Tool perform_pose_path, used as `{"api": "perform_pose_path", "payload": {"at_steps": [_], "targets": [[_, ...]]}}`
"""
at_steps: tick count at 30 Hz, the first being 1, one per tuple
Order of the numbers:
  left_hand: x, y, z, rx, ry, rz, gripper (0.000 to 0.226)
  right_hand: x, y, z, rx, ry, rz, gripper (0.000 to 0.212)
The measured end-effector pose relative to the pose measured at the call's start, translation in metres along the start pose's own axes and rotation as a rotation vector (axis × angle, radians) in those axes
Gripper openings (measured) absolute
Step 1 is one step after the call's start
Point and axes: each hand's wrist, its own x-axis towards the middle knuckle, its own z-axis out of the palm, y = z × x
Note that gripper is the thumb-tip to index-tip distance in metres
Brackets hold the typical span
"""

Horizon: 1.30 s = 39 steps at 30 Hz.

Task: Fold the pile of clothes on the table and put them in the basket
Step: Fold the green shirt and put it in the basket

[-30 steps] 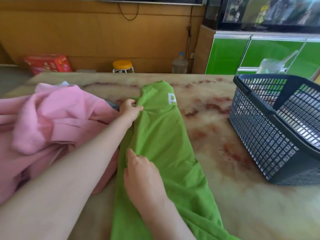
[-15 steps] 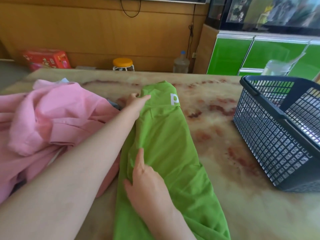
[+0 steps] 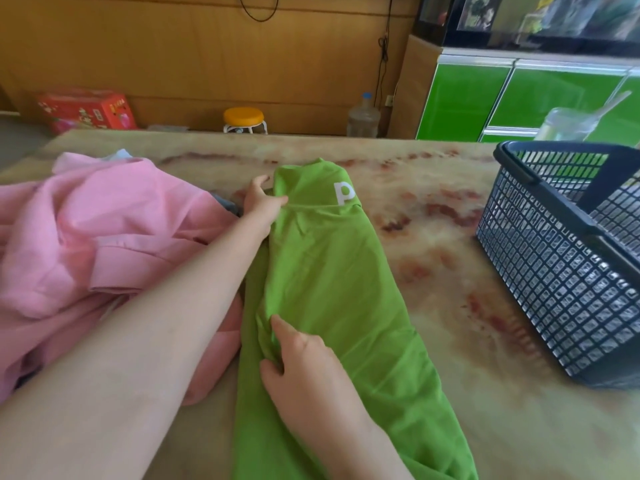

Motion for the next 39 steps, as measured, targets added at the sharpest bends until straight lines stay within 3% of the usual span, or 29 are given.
{"api": "perform_pose_path", "payload": {"at_steps": [3, 9, 11, 13, 15, 17, 20, 24, 27, 31, 39], "targets": [[0.001, -0.003, -0.006, 0.031, 0.024, 0.131, 0.05, 0.0, 0.002, 0.003, 0.034, 0.0, -0.001, 0.059], [0.003, -0.011, 0.001, 0.418, 0.021, 0.125, 0.056, -0.004, -0.005, 0.0, 0.017, -0.062, -0.022, 0.057], [0.005, -0.001, 0.005, 0.572, 0.019, 0.245, 0.059, -0.003, -0.004, -0.016, 0.105, 0.074, 0.01, 0.041], [0.013, 0.014, 0.006, 0.629, 0.023, 0.321, 0.053, 0.012, 0.013, -0.038, 0.133, 0.343, 0.091, 0.028], [0.023, 0.03, 0.011, 0.627, -0.023, 0.374, 0.043, 0.039, 0.04, -0.068, 0.042, 0.553, 0.167, 0.029], [0.028, 0.043, 0.023, 0.665, -0.096, 0.442, 0.038, 0.073, 0.064, -0.097, 0.084, 0.614, 0.237, 0.038], [0.03, 0.052, 0.048, 0.735, -0.231, 0.458, 0.046, 0.112, 0.083, -0.121, 0.261, 0.48, 0.378, 0.054], [0.042, 0.053, 0.075, 0.777, -0.24, 0.386, 0.063, 0.138, 0.098, -0.113, 0.26, 0.343, 0.433, 0.051], [0.05, 0.049, 0.086, 0.801, -0.175, 0.309, 0.044, 0.143, 0.11, -0.102, 0.207, 0.369, 0.467, 0.051], [0.059, 0.047, 0.102, 0.521, -0.01, 0.236, 0.022, 0.139, 0.117, -0.096, 0.2, 0.501, 0.396, 0.043], [0.057, 0.005, 0.11, 0.655, 0.029, 0.509, 0.023, 0.135, 0.118, -0.079, 0.051, 0.407, 0.372, 0.045]]}}
